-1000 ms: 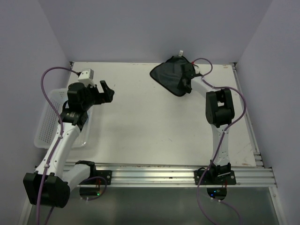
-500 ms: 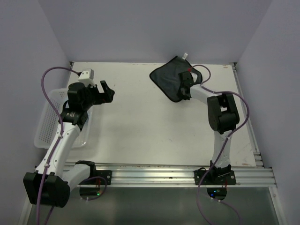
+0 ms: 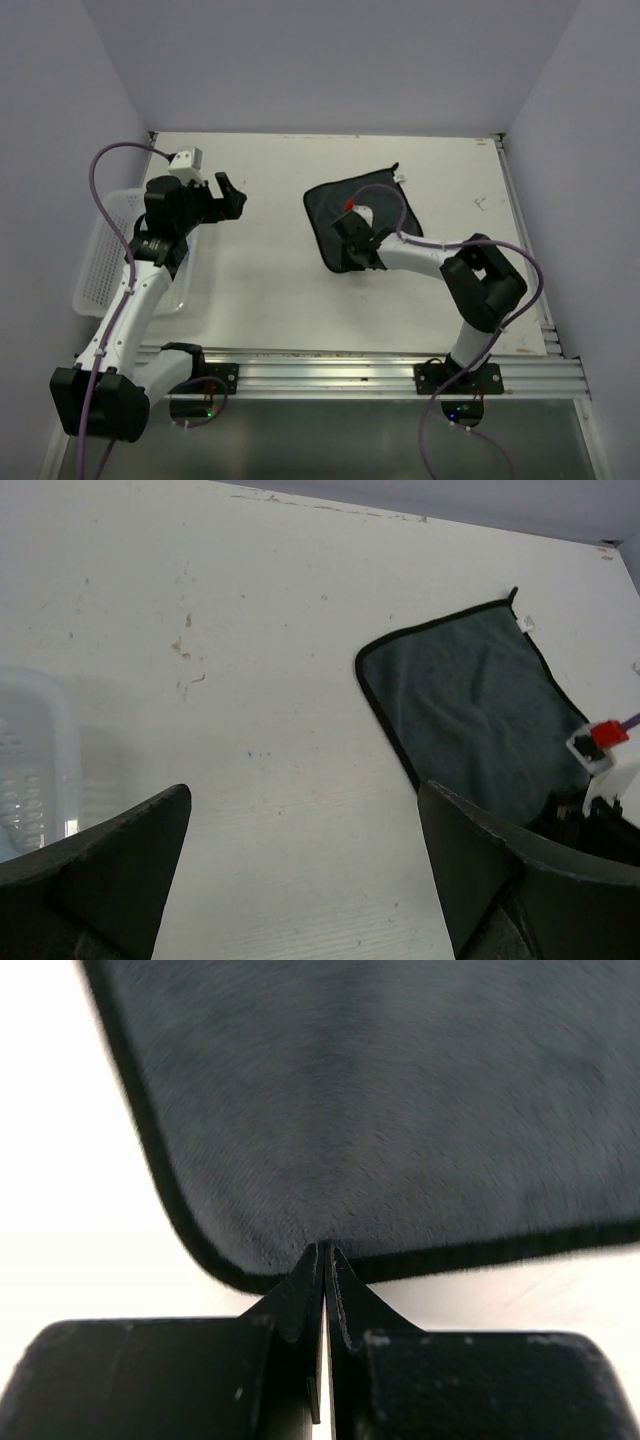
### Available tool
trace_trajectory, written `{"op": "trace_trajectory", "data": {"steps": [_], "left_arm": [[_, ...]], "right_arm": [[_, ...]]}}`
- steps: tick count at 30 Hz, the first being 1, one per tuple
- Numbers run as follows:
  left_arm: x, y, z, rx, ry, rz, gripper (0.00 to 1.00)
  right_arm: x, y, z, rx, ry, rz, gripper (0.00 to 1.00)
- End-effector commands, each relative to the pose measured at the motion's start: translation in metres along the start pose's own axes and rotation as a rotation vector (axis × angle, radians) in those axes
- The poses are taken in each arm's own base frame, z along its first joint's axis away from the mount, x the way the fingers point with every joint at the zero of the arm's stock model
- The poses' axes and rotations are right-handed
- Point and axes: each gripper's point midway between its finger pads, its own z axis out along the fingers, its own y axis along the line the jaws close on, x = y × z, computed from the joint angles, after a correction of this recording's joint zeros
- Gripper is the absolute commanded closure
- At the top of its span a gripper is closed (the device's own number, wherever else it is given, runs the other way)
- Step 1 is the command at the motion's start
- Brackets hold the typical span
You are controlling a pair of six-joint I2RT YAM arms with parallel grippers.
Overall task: Roll the towels
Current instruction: Move the towel to the center of the board, then fold the towel
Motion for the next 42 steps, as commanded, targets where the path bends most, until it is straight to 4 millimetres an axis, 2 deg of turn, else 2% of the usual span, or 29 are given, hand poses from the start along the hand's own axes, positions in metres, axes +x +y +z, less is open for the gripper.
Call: {"op": "trace_trajectory", "data": {"steps": [1, 3, 4, 5, 6, 7, 9, 10, 11, 13, 15, 16, 17, 19, 20, 22, 23, 24, 25, 26, 27, 28, 29, 31, 33, 34, 35, 38, 42], "left_arm": [[-0.004, -0.011, 0.003, 0.05, -0.018, 0.003, 0.0], [-0.001, -0.013, 0.005, 0.061, -0.009, 0.005, 0.0], [0.002, -0.013, 0.007, 0.063, 0.003, 0.004, 0.01], [0.004, -0.016, 0.009, 0.069, 0.01, 0.007, 0.0], [0.006, -0.016, 0.01, 0.072, 0.016, 0.007, 0.01], [0.01, -0.019, 0.012, 0.088, 0.032, 0.007, 0.0], [0.015, -0.022, 0.016, 0.106, 0.05, 0.005, 0.0], [0.019, -0.024, 0.018, 0.117, 0.066, 0.004, 0.0], [0.021, -0.028, 0.019, 0.138, 0.074, 0.006, 0.0], [0.029, -0.032, 0.023, 0.161, 0.101, 0.004, 0.0], [0.036, -0.037, 0.025, 0.176, 0.123, 0.007, 0.0], [0.04, -0.037, 0.028, 0.171, 0.136, 0.006, 0.0], [0.046, -0.036, 0.031, 0.161, 0.149, 0.005, 0.0], [0.054, -0.037, 0.035, 0.16, 0.173, 0.001, 0.01], [0.059, -0.041, 0.036, 0.166, 0.186, 0.008, 0.01], [0.068, -0.039, 0.041, 0.15, 0.217, 0.018, 0.02], [0.075, -0.042, 0.042, 0.151, 0.239, 0.023, 0.01], [0.078, -0.044, 0.043, 0.153, 0.245, 0.026, 0.01], [0.085, -0.046, 0.045, 0.15, 0.264, 0.033, 0.01], [0.09, -0.046, 0.046, 0.148, 0.28, 0.034, 0.01], [0.093, -0.047, 0.047, 0.149, 0.291, 0.035, 0.01], [0.102, -0.045, 0.05, 0.137, 0.318, 0.035, 0.01], [0.107, -0.045, 0.051, 0.126, 0.336, 0.038, 0.01], [0.114, -0.045, 0.053, 0.119, 0.358, 0.029, 0.01], [0.115, -0.045, 0.054, 0.116, 0.357, 0.023, 0.0], [0.115, -0.046, 0.054, 0.12, 0.358, 0.019, 0.0], [0.115, -0.046, 0.054, 0.124, 0.358, 0.019, 0.0], [0.116, -0.045, 0.054, 0.122, 0.359, 0.022, 0.0], [0.113, -0.04, 0.055, 0.096, 0.352, 0.047, 0.0]], "right_arm": [[0.099, 0.016, -0.031, -0.006, 0.193, -0.052, 0.99], [0.13, 0.032, -0.052, -0.043, 0.21, -0.095, 0.99], [0.128, 0.044, -0.069, -0.092, 0.182, -0.063, 0.99], [0.138, 0.051, -0.081, -0.122, 0.175, -0.083, 0.98], [0.136, 0.052, -0.089, -0.139, 0.165, -0.074, 0.97], [0.123, 0.059, -0.107, -0.191, 0.13, -0.046, 0.92], [0.105, 0.057, -0.125, -0.207, 0.074, -0.036, 0.84], [0.094, 0.057, -0.133, -0.219, 0.034, -0.047, 0.74], [0.069, 0.058, -0.148, -0.246, -0.031, -0.021, 0.7], [0.05, 0.051, -0.157, -0.243, -0.071, -0.041, 0.63], [0.022, 0.04, -0.16, -0.245, -0.111, 0.004, 0.62], [0.013, 0.035, -0.159, -0.243, -0.123, 0.02, 0.63], [-0.002, 0.017, -0.152, -0.208, -0.144, 0.045, 0.64], [-0.023, 0.004, -0.148, -0.214, -0.183, 0.054, 0.68], [-0.043, -0.012, -0.143, -0.188, -0.21, 0.105, 0.7], [-0.061, -0.024, -0.134, -0.166, -0.224, 0.089, 0.71], [-0.081, -0.033, -0.132, -0.144, -0.253, 0.105, 0.71], [-0.09, -0.037, -0.128, -0.13, -0.256, 0.103, 0.71], [-0.089, -0.037, -0.111, -0.13, -0.203, 0.068, 0.71], [-0.107, -0.042, -0.109, -0.121, -0.219, 0.08, 0.71], [-0.112, -0.047, -0.101, -0.106, -0.217, 0.088, 0.71], [-0.11, -0.048, -0.083, -0.106, -0.173, 0.096, 0.71], [-0.125, -0.057, -0.076, -0.113, -0.196, 0.139, 0.71], [-0.132, -0.061, -0.059, -0.131, -0.176, 0.188, 0.7], [-0.141, -0.072, -0.034, -0.111, -0.152, 0.217, 0.69], [-0.143, -0.068, -0.028, -0.137, -0.132, 0.208, 0.7], [-0.147, -0.068, -0.012, -0.146, -0.105, 0.21, 0.7], [-0.15, -0.071, 0.005, -0.136, -0.078, 0.219, 0.68], [-0.159, -0.068, 0.015, -0.145, -0.105, 0.235, 0.63]]}}
